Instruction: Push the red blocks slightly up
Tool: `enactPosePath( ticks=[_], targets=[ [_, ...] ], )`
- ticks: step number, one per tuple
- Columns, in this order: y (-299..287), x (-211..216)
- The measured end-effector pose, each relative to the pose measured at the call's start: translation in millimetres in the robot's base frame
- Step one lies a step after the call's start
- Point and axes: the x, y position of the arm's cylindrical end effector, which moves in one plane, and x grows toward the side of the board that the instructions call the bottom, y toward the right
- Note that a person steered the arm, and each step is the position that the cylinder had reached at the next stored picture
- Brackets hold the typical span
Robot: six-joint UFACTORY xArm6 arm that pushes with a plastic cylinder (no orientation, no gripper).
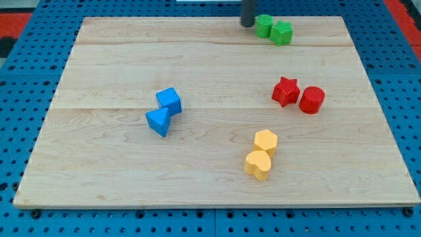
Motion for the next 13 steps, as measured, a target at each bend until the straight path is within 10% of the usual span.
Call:
enactPosePath(
  ticks=[4, 5, 10, 12, 13],
  targets=[
    [-78, 213],
    [-18, 247],
    [63, 130],
    [166, 213],
    [124, 264]
  ],
)
